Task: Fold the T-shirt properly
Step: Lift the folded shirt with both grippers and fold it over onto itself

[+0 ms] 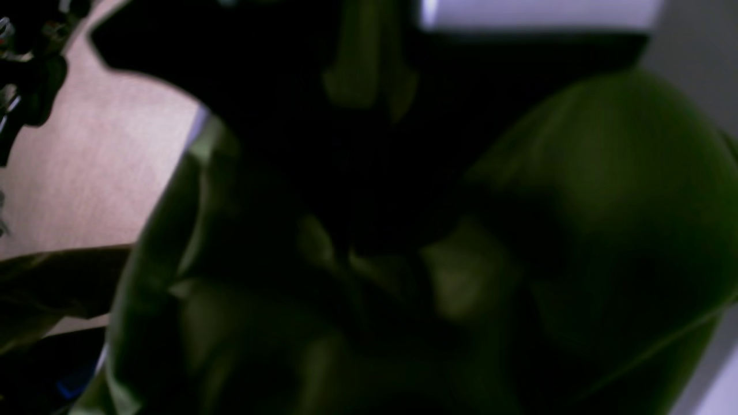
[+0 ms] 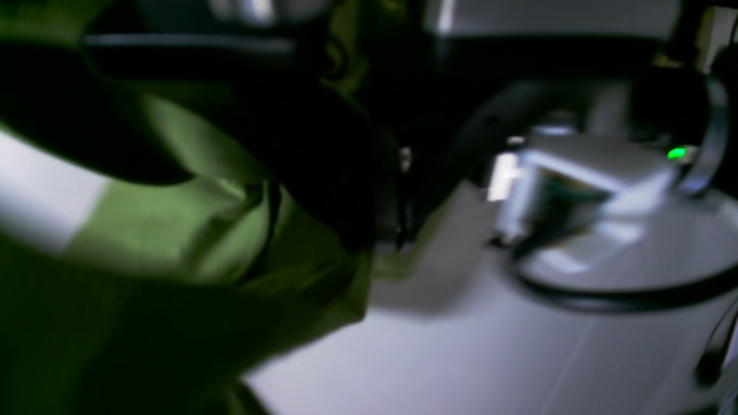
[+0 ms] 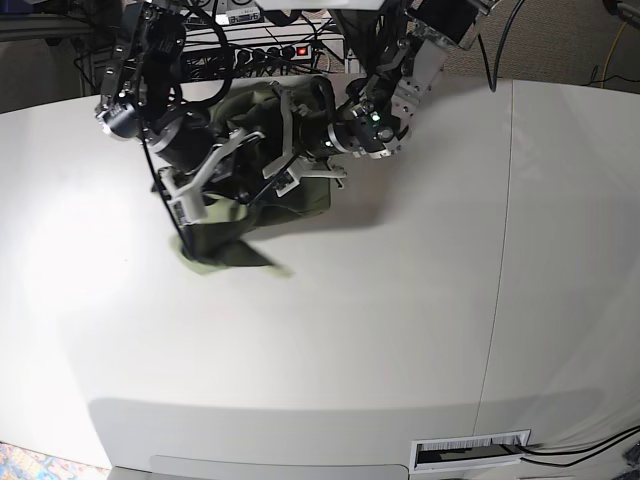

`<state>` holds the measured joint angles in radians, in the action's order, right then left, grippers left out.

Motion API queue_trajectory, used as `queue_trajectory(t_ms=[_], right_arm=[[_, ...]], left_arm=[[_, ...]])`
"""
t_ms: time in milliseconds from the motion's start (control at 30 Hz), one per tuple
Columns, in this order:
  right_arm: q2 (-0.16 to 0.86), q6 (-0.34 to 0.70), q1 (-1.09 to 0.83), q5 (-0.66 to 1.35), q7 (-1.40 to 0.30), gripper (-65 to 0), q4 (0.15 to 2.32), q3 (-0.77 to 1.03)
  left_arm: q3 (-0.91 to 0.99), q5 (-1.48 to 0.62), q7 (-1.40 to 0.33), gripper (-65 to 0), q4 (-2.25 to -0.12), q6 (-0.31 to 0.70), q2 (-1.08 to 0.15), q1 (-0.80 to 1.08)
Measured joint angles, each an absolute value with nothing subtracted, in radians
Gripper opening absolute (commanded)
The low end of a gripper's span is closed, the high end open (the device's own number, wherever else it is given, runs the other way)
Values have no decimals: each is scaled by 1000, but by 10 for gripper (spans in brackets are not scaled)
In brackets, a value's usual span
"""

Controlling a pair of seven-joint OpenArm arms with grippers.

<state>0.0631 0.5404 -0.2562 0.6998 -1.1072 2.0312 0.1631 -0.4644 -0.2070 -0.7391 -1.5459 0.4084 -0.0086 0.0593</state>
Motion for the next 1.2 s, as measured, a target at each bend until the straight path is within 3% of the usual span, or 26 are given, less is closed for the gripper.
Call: queue_trajectory(t_ms=[300,367,600,1033,1133,1200], right_arm=[[66,493,-264,634,-1093,-650,2036,24],[65,531,-289,638,-1118,-650,2057,5],[60,540,-324,669,-1129,-650,2156,5],[58,543,-267,501,-1043,-650,2165,39],[58,543,-269,501,-1043,-650,2165,39],[58,543,-268,501,-1043,-650,2165,39]], left_arm=[[-426,-189,-732,-650,-1546,413,-11,52],[-400,-185,-775,-650,-1548,413,-9,33],[-314,-196,-815,-650,-1551,374,-9,-1],[-312,-213,-843,-650,-1555,396,-9,-4],[-312,-203,-876,-588,-1580,419,-10,-2],[-312,-200,-897,-583,-1599,419,-12,2]])
